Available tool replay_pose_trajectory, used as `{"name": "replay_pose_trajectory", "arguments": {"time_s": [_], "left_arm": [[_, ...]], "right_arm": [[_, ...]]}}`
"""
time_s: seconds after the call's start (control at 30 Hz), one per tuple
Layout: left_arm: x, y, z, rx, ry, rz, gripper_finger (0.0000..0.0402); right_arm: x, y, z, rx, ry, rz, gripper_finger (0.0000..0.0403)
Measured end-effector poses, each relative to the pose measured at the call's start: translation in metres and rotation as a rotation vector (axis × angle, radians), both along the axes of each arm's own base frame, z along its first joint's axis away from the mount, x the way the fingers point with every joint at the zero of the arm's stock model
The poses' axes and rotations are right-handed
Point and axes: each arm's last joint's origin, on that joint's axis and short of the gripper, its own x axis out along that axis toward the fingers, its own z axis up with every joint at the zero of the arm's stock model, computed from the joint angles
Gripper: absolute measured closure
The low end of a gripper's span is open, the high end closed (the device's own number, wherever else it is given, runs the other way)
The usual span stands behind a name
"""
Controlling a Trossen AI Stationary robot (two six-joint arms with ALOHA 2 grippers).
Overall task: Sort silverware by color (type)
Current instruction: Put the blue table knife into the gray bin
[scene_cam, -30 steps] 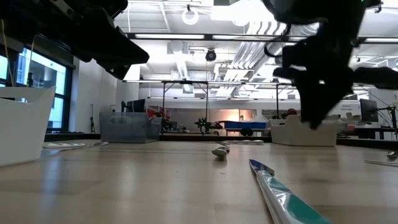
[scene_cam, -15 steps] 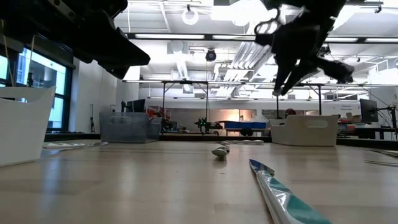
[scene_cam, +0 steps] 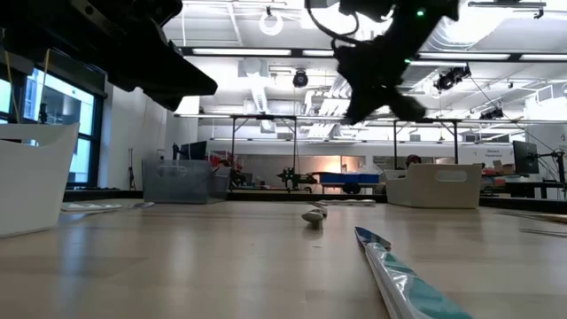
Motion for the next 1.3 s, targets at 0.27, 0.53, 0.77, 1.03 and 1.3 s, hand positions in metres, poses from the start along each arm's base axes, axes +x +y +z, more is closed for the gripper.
{"name": "replay_pose_trajectory", "arguments": {"time_s": [0.27,0.53,0.77,1.03,1.3], "left_arm": [[-0.001,-0.002,-0.001,0.016,0.005,-0.004,0.0401],[-0.002,-0.004,0.0,0.038,-0.004,0.003,0.0401],[-0.002,-0.003,0.0,0.05,-0.014,0.043,0.0401],[-0.002,-0.002,0.0,0.052,-0.015,0.049,0.0401],[-0.002,-0.002,0.0,0.053,-0.015,0.049,0.0401]], "right_arm": [[-0.023,-0.031,0.014,-0.015,-0.581,-0.058,0.0397],[-0.086,-0.037,-0.002,-0.044,-0.575,0.195,0.0398],[-0.112,-0.058,-0.019,0.192,-0.321,0.166,0.039],[-0.125,-0.078,-0.019,0.421,-0.39,0.218,0.0389],[-0.138,-0.1,-0.021,0.443,-0.441,0.138,0.0389]]}}
